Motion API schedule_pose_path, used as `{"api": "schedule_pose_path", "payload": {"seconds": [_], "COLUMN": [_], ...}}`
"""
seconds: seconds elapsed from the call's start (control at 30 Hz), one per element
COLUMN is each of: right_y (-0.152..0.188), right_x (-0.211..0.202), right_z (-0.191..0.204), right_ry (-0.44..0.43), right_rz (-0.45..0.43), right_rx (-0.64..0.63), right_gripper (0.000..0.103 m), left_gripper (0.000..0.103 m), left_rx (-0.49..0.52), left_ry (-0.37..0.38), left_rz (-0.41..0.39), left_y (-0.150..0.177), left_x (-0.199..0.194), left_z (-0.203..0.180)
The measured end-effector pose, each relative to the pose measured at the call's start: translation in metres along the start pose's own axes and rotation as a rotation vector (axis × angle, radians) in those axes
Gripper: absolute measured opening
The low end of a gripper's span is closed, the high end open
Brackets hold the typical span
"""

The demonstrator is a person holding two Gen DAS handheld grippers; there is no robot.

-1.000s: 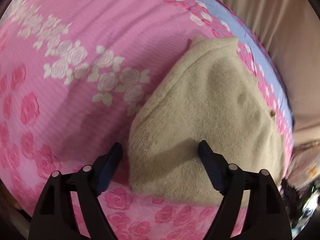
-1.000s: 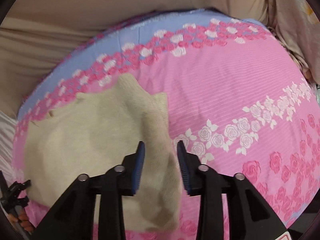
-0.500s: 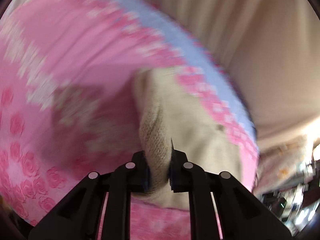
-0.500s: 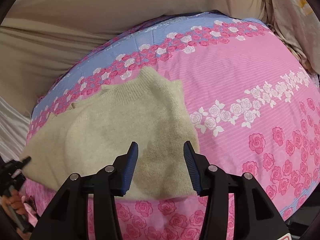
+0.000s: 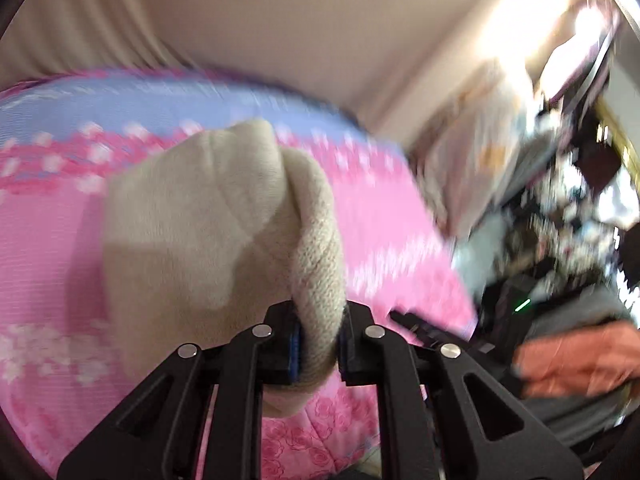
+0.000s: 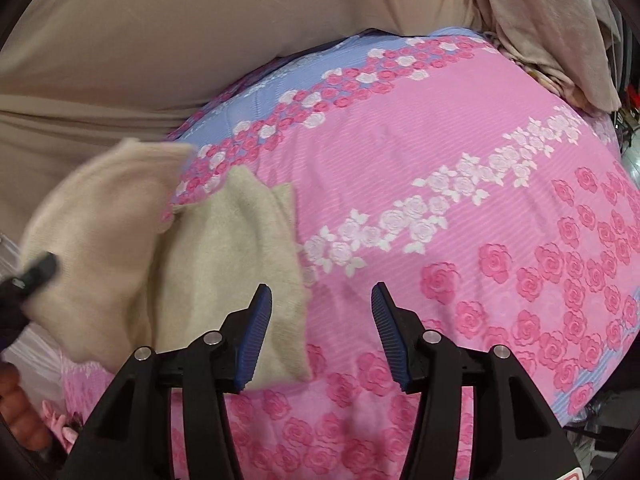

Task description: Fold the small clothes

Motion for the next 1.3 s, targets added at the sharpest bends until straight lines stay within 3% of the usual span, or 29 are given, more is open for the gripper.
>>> {"api": "schedule_pose_path", "payload": {"seconds": [0.13, 0.17, 0.23, 0.33, 0.47, 0.53, 0.63, 0.67, 0.7, 0.73, 0.8, 0.93, 1.0, 1.03, 1.07, 1.13, 1.2, 1.23, 1.27, 1.3], "right_y": [0.007, 0.007, 0.005, 0.003, 0.008, 0.013, 0.025, 0.028, 0.033, 0.036, 0.037, 0.000, -0.022, -0.029, -0.033, -0.028, -0.003, 0.013, 0.025, 0.023], "right_x": [0.002, 0.002, -0.002, 0.000, 0.025, 0.041, 0.072, 0.076, 0.081, 0.085, 0.084, 0.026, -0.011, -0.023, -0.028, -0.010, 0.052, 0.082, 0.094, 0.085], "right_z": [-0.012, -0.009, 0.004, 0.035, 0.080, 0.090, 0.093, 0.097, 0.106, 0.114, 0.130, 0.207, 0.230, 0.231, 0.224, 0.194, 0.134, 0.096, 0.070, 0.071], "right_ry": [-0.015, -0.032, -0.076, -0.181, -0.334, -0.332, -0.229, -0.235, -0.259, -0.259, -0.249, -0.491, -0.607, -0.621, -0.611, -0.505, -0.291, -0.127, -0.028, -0.082], "right_rz": [0.039, 0.050, 0.055, 0.087, 0.207, 0.254, 0.329, 0.343, 0.364, 0.383, 0.383, 0.298, 0.253, 0.227, 0.206, 0.200, 0.278, 0.330, 0.355, 0.313], "right_rx": [0.016, 0.013, 0.002, 0.017, 0.091, 0.112, 0.082, 0.075, 0.066, 0.052, -0.004, -0.084, -0.092, -0.102, -0.115, -0.161, -0.159, -0.152, -0.133, -0.088], "right_gripper": [0.054, 0.054, 0.056, 0.069, 0.072, 0.072, 0.071, 0.060, 0.036, 0.023, 0.019, 0.018, 0.017, 0.017, 0.017, 0.021, 0.027, 0.027, 0.027, 0.027], "left_gripper": [0.018, 0.018, 0.025, 0.070, 0.087, 0.087, 0.087, 0.087, 0.087, 0.087, 0.087, 0.087, 0.087, 0.087, 0.088, 0.088, 0.088, 0.088, 0.088, 0.088], "left_rx": [0.034, 0.046, 0.069, 0.138, 0.111, 0.037, -0.093, -0.138, -0.173, -0.203, -0.242, -0.261, -0.250, -0.240, -0.233, -0.226, -0.215, -0.210, -0.203, -0.191], "left_ry": [-0.063, -0.089, -0.097, -0.187, -0.244, -0.284, -0.346, -0.377, -0.399, -0.415, -0.446, -0.475, -0.473, -0.475, -0.472, -0.461, -0.455, -0.452, -0.454, -0.462], "left_rz": [0.182, 0.186, 0.122, -0.010, -0.169, -0.207, -0.227, -0.237, -0.241, -0.243, -0.253, -0.281, -0.285, -0.284, -0.280, -0.262, -0.222, -0.200, -0.176, -0.158], "left_y": [0.053, 0.058, 0.052, 0.025, -0.006, -0.012, 0.000, 0.008, 0.015, 0.021, 0.030, 0.037, 0.033, 0.032, 0.031, 0.032, 0.037, 0.040, 0.042, 0.043], "left_x": [0.091, 0.095, 0.078, 0.025, -0.052, -0.081, -0.117, -0.126, -0.134, -0.143, -0.152, -0.176, -0.180, -0.181, -0.178, -0.170, -0.157, -0.151, -0.144, -0.141], "left_z": [-0.002, -0.001, -0.010, -0.015, 0.008, 0.038, 0.092, 0.110, 0.124, 0.138, 0.153, 0.164, 0.160, 0.156, 0.154, 0.151, 0.149, 0.147, 0.145, 0.142]}}
Point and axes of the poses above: each gripper's, at about its wrist camera, not at the fingertips, and x roughly the way its jaws point, z to its left, y to its underside, the point moved 10 cm from there along x, roughly the way its jaws point, and after that the axes turned 3 degrees about x, right-handed, at the moved point
